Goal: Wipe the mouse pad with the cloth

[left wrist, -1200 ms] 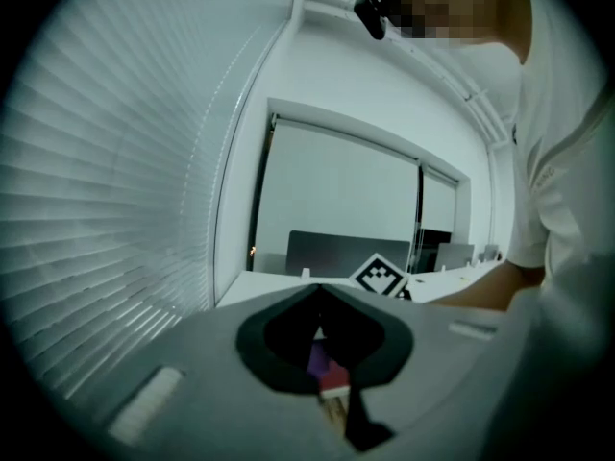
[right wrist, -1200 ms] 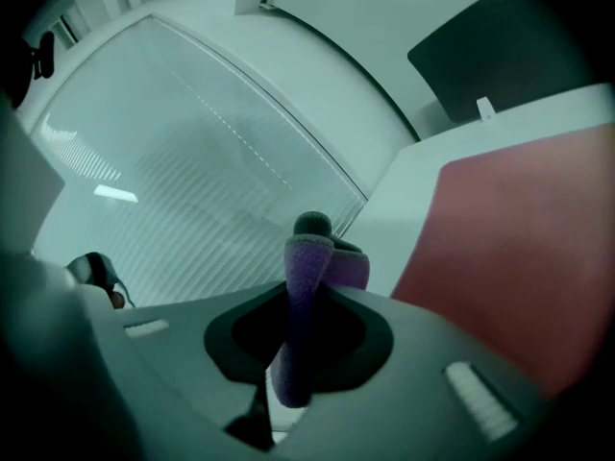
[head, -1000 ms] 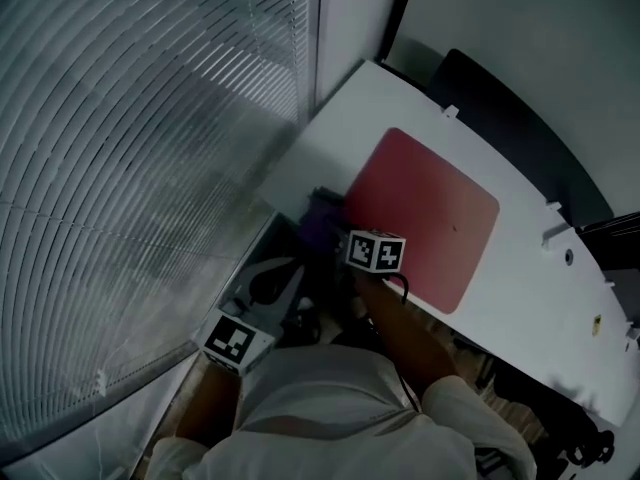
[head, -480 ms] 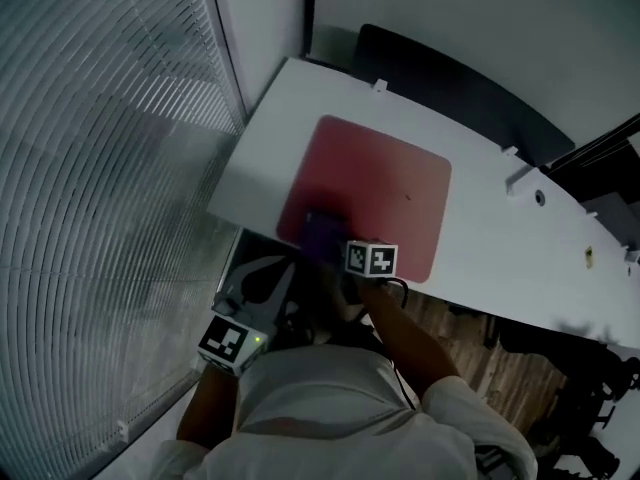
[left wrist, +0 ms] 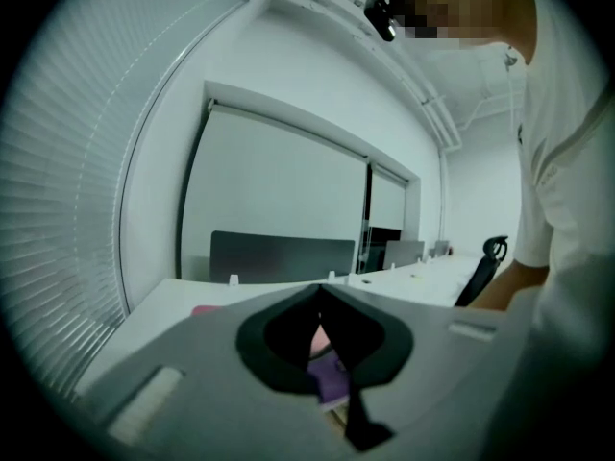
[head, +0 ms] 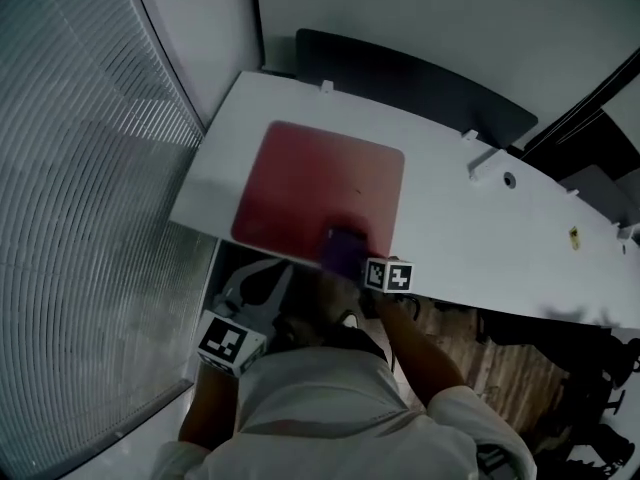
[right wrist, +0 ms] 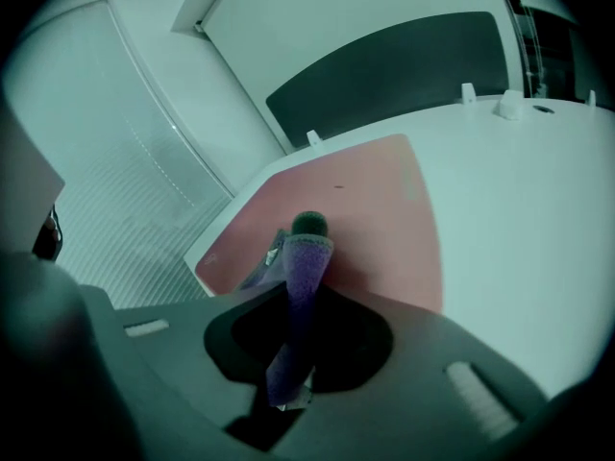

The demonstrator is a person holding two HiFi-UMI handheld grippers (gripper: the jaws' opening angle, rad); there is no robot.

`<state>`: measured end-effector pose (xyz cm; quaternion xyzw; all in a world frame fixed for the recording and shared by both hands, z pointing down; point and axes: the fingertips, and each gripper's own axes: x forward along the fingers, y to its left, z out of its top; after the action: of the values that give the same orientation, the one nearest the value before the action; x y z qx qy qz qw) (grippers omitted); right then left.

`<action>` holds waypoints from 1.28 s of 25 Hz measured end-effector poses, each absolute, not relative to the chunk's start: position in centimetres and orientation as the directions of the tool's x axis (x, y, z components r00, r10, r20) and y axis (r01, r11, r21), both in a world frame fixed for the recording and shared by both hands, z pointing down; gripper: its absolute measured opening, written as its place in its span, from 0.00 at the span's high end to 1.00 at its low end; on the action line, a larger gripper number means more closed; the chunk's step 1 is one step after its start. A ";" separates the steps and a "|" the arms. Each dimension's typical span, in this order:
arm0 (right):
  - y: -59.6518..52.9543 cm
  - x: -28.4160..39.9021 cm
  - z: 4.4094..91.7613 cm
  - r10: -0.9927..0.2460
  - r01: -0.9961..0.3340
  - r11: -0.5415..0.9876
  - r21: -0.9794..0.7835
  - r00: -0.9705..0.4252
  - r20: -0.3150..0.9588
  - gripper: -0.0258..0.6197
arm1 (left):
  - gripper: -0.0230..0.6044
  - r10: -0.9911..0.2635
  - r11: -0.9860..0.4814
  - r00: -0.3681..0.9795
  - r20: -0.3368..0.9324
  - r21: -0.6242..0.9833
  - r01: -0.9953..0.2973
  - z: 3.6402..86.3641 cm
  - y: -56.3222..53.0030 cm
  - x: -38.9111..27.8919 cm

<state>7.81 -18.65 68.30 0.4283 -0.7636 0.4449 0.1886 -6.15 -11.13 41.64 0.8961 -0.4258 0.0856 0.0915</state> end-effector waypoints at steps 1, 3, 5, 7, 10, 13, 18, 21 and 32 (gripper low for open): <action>-18.3 9.4 68.4 -0.492 -0.825 0.228 -0.516 -0.555 0.671 0.89 | 0.96 -0.748 -0.620 0.623 0.229 0.093 -0.779 41.5 -11.0 -5.0; -17.7 12.5 68.7 -0.501 -0.832 0.213 -0.512 -0.543 0.674 0.89 | 0.96 -0.750 -0.621 0.625 0.216 0.094 -0.778 41.4 -10.9 -2.8; -17.2 15.4 69.3 -0.509 -0.839 0.201 -0.505 -0.530 0.679 0.89 | 0.96 -0.750 -0.629 0.632 0.196 0.084 -0.773 41.4 -10.9 -0.7; -16.8 18.1 69.5 -0.517 -0.847 0.194 -0.495 -0.517 0.682 0.89 | 0.96 -0.751 -0.631 0.634 0.181 0.086 -0.771 41.2 -11.0 1.3; -16.0 21.4 69.7 -0.531 -0.857 0.175 -0.485 -0.497 0.686 0.89 | 0.96 -0.750 -0.634 0.638 0.177 0.083 -0.769 41.1 -10.9 3.5; -15.0 24.0 69.9 -0.547 -0.868 0.134 -0.479 -0.468 0.694 0.89 | 0.96 -0.736 -0.656 0.655 0.168 0.062 -0.753 40.8 -10.9 5.1; -14.3 27.0 68.7 -0.610 -0.860 0.054 -0.508 -0.431 0.665 0.89 | 0.96 -0.717 -0.683 0.681 0.145 0.050 -0.729 39.4 -11.8 6.1; -13.7 27.5 66.5 -0.655 -0.839 0.029 -0.543 -0.426 0.624 0.89 | 0.96 -0.706 -0.697 0.693 0.147 0.031 -0.717 38.7 -12.3 5.6; -16.7 23.4 53.4 -0.851 -0.899 0.210 -0.383 -0.361 0.381 0.89 | 0.96 -0.678 -0.733 0.723 0.133 -0.035 -0.680 36.8 -15.4 2.6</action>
<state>23.42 -16.66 53.36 0.5634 -0.7767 0.2781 0.0435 2.58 -15.39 36.83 0.9282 -0.3656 0.0682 0.0082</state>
